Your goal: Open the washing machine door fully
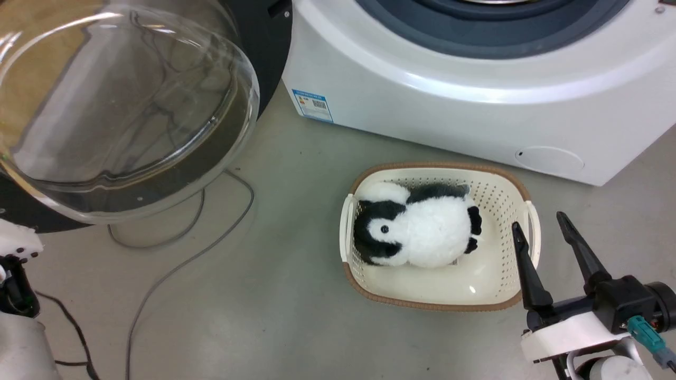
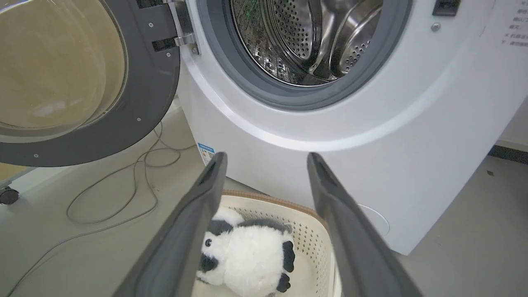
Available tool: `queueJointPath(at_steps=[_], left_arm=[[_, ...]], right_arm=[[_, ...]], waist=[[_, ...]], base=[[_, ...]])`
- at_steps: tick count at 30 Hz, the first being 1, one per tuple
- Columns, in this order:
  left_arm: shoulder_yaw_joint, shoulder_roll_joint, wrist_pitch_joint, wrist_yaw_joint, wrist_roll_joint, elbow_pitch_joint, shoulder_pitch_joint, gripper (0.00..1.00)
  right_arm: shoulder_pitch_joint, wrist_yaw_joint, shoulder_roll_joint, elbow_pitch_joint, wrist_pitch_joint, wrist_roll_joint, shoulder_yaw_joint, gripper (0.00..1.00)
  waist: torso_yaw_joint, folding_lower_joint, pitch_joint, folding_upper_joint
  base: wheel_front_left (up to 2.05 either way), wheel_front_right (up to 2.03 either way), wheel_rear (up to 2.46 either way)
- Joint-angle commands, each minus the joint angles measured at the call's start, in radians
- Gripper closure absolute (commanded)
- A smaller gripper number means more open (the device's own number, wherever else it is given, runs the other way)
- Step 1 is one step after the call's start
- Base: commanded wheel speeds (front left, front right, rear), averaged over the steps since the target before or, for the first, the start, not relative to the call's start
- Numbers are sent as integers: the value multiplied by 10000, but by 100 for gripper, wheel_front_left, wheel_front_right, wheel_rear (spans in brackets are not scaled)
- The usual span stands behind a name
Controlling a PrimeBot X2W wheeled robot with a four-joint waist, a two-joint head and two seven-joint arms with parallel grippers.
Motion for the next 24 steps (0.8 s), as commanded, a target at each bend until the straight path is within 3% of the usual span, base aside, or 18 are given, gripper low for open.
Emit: queueJointPath(at_steps=[1, 12, 24], left_arm=[[3, -98, -46, -99, 98, -225, 113, 100], [229, -882, -46, -544, 278, -1903, 1115, 100], [-1457, -1487, -46, -839, 679, -4451, 2509, 100]], right_arm=[[-6, 6, 29, 48, -46, -37, -21, 0], [403, 6, 163, 72, -46, 117, -85, 0], [1040, 6, 181, -285, -46, 566, -148, 0]], waist=[[22, 0, -197, -1], [9, 0, -1466, -1], [-391, 0, -2752, -1]], base=[[0, 0, 0], [0, 0, 0], [0, 0, 0]])
